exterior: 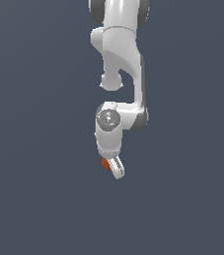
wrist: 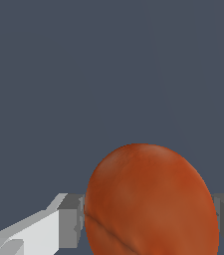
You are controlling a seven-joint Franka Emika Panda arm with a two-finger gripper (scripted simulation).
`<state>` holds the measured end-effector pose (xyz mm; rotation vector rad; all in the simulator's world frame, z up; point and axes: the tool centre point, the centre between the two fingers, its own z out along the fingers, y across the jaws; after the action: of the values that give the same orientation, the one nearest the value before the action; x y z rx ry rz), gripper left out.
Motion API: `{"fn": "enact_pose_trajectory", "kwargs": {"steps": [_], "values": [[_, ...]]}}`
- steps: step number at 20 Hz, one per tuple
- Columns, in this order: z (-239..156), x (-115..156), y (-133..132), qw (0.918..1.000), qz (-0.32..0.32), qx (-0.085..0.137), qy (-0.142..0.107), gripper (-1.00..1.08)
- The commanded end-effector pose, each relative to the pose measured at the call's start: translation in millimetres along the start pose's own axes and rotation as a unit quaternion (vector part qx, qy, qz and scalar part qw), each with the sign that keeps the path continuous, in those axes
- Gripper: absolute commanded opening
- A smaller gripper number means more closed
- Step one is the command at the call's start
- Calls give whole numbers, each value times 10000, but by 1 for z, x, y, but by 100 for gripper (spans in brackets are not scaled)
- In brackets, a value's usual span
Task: Pick up the object and move it to a goal position.
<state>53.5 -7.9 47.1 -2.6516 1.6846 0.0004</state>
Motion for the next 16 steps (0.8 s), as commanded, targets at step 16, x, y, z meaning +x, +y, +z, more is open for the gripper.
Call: {"fn": "enact_pose_trajectory", "kwargs": {"steps": [16], "values": [[-26, 20, 11, 10000, 0, 2, -2, -100]]}}
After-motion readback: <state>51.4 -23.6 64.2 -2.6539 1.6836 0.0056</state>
